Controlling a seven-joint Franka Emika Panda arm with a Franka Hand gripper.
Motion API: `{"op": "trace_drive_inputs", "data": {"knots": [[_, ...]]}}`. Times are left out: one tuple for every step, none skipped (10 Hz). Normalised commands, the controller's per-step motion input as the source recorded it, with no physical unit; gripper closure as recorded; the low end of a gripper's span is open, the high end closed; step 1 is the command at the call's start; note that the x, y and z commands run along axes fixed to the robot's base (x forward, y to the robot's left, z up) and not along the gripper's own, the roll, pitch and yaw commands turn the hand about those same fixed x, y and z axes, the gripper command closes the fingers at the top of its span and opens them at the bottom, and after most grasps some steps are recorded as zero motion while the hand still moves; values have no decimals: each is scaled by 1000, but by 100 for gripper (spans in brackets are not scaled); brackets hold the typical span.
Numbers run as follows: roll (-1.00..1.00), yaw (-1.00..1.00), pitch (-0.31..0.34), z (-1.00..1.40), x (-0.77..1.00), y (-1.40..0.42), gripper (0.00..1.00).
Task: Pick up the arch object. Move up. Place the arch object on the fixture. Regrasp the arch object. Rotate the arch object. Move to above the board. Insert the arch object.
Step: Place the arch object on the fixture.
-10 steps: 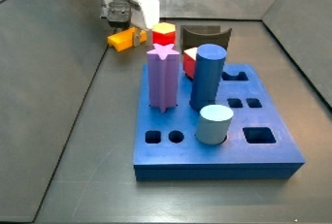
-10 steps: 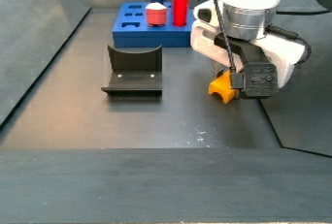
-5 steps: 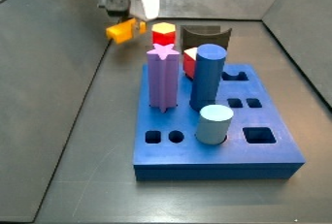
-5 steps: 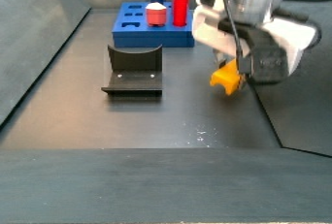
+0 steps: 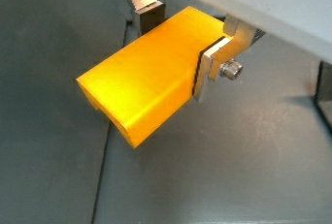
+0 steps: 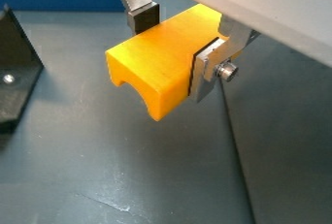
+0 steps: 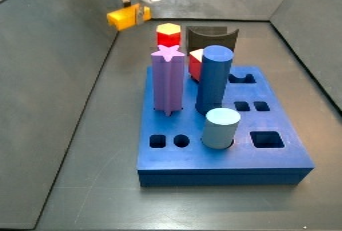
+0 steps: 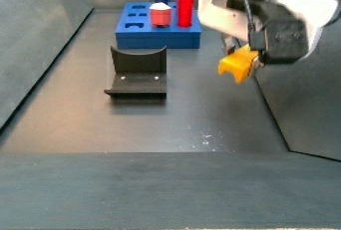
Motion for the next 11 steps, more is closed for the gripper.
{"op": "trace_drive_inputs", "data": {"knots": [[-21,4,17,1000,-13,-6,100],[-29,4,19,1000,-16,-9,100],[-38,5,20,1000,-19,-11,100],[-49,7,20,1000,-22,-14,100],[-57,7,21,1000,-22,-18,100],[-68,7,24,894,-17,-19,100],[-76,7,32,738,-13,-17,100],[-81,8,35,635,-6,-13,100],[-92,8,50,432,3,-8,100],[-102,5,60,224,10,-8,100],[50,1000,-109,-157,1000,-266,100]]}}
